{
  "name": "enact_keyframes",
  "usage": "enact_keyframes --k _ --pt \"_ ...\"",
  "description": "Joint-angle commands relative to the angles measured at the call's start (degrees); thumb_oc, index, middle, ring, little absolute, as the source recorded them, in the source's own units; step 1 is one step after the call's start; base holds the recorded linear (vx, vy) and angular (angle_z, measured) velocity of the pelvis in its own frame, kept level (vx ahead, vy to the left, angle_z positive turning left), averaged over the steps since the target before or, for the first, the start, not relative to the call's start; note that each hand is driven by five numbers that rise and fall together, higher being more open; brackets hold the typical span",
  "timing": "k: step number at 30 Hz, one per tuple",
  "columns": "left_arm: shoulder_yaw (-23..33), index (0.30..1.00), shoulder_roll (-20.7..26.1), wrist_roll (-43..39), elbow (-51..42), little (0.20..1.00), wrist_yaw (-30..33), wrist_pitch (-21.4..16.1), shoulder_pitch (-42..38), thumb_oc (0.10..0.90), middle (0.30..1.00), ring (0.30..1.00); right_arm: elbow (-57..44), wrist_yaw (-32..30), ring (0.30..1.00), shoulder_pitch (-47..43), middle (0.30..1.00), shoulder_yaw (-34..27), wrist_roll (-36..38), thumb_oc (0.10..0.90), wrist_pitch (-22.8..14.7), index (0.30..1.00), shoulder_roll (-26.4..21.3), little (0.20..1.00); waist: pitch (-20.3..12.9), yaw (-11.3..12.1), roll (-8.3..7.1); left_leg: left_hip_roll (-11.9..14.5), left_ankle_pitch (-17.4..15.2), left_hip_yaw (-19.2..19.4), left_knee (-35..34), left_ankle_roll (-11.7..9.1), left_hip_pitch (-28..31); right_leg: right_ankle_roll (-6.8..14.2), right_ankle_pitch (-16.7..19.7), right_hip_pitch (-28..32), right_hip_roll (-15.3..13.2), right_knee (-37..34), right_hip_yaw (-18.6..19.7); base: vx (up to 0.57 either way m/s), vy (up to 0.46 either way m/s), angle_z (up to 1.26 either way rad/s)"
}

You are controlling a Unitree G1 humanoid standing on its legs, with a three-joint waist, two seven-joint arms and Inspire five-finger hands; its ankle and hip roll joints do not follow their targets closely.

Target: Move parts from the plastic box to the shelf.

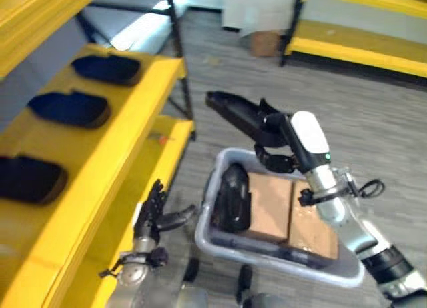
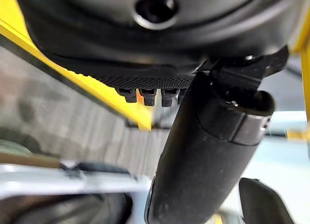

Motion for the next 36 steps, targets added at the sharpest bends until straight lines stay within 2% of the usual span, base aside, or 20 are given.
enact_keyframes --k 1,2,4,5,6,7,10,18,23,28,36 --pt "0.39 1.0 2.54 0.56 -2.07 1.0 -0.2 -5.19 -4.06 0.9 1.0 1.0 -5.39 -3.77 0.3 -1.52 0.3 -3.99 1.26 0.4 -5.04 0.3 0.27 0.3 -6.63 -3.23 -3.1 -3.56 0.0 10.61 9.35 2.31 3.8 5.69 -8.44 -1.9 -7.88 5.91 1.12 -0.1 -0.059 0.7" --pt "0.36 1.0 2.55 0.56 -2.08 1.0 -0.2 -5.19 -4.07 0.9 1.0 1.0 -5.44 -3.74 0.3 -1.46 0.3 -4.06 1.28 0.4 -5.04 0.3 0.26 0.3 -6.62 -3.3 -3.12 -3.65 0.04 10.51 9.57 2.38 3.6 5.72 -8.15 -1.8 -7.93 5.61 1.0 -0.05 -0.008 0.87" --pt "0.19 1.0 2.1 0.84 -2.17 1.0 -0.59 -5.1 -3.98 0.9 1.0 1.0 -6.03 -3.25 0.3 1.3 0.3 -5.38 1.96 0.4 -5.15 0.3 0.88 0.3 -7.45 -4.12 -2.95 -4.31 -2.61 11.63 10.15 2.55 6.56 6.01 -7.47 -0.82 -8.26 4.57 -0.39 0.0 0.062 0.79" --pt "0.09 1.0 1.9 1.05 -2.13 1.0 -0.64 -5.07 -4.0 0.9 1.0 1.0 -6.17 -3.05 0.3 2.77 0.3 -6.27 2.24 0.4 -5.21 0.3 1.09 0.3 -8.06 -4.79 -2.59 -4.0 -3.74 12.67 8.13 2.71 8.89 6.11 -7.53 -0.59 -8.33 4.89 -1.12 0.02 0.163 0.91" --pt "-0.66 1.0 1.29 1.59 -1.86 1.0 -1.19 -4.74 -4.08 0.9 1.0 1.0 -6.45 -3.47 0.3 5.66 0.3 -9.04 1.79 0.4 -4.64 0.3 0.67 0.3 -9.23 -6.2 -1.63 -3.48 -3.93 14.92 1.77 3.12 9.84 6.71 -7.29 0.18 -8.8 4.92 -2.76 0.03 0.14 0.81" --pt "-0.72 1.0 1.28 1.59 -1.85 1.0 -1.21 -4.75 -4.04 0.9 1.0 1.0 -6.59 -3.41 0.3 5.83 0.3 -9.12 1.79 0.4 -4.6 0.3 0.64 0.3 -9.31 -6.19 -1.6 -3.47 -3.86 14.9 1.53 3.13 9.97 6.74 -7.3 0.23 -8.8 4.88 -2.81 0.05 0.166 1.02" --pt "-0.46 1.0 1.28 2.28 -2.5 1.0 -1.23 -4.81 -3.05 0.9 1.0 1.0 -6.46 -4.45 0.3 8.07 0.3 -12.59 0.82 0.4 -3.8 0.3 0.59 0.3 -10.59 -6.26 -0.62 -4.06 -3.7 14.69 -4.77 3.65 12.24 7.47 -6.89 0.84 -9.0 5.22 -2.39 0.02 0.162 0.44" --pt "1.91 1.0 1.33 2.86 -3.65 1.0 -1.36 -4.8 -0.29 0.9 1.0 1.0 -8.44 -5.13 0.3 9.03 0.3 -15.62 -2.39 0.4 -3.22 0.3 0.65 0.3 -11.53 -5.44 -1.01 -6.29 -3.78 14.76 -5.87 5.26 12.0 9.14 -3.97 0.59 -10.23 3.37 -1.35 -0.02 0.115 0.01" --pt "2.71 1.0 0.86 3.24 -4.57 1.0 -1.33 -4.79 0.75 0.9 1.0 1.0 -9.78 -5.3 0.3 8.19 0.3 -16.27 -6.83 0.4 -2.02 0.3 0.11 0.3 -11.5 -5.06 -1.52 -7.75 -4.22 14.7 -5.87 6.48 12.2 10.25 -2.48 0.08 -11.01 3.19 0.28 -0.03 0.093 -0.08" --pt "3.01 1.0 0.57 3.08 -5.11 1.0 -1.36 -4.78 1.32 0.9 1.0 1.0 -11.11 -5.07 0.3 6.12 0.3 -15.73 -7.57 0.4 -1.92 0.3 0.5 0.3 -11.6 -4.66 -2.12 -8.77 -4.6 15.16 -5.63 7.55 12.69 10.83 -1.58 -0.05 -11.21 2.97 2.11 -0.01 0.071 -0.25" --pt "2.73 1.0 1.58 2.98 -6.21 1.0 -1.68 -4.8 1.44 0.9 1.0 1.0 -11.06 -4.0 0.3 -0.26 0.3 -11.77 -8.47 0.4 -1.5 0.3 1.44 0.3 -11.34 -3.24 -3.34 -10.47 -5.45 14.97 -3.89 8.77 11.86 12.06 0.63 0.15 -12.85 2.04 2.41 -0.03 0.083 -0.03"
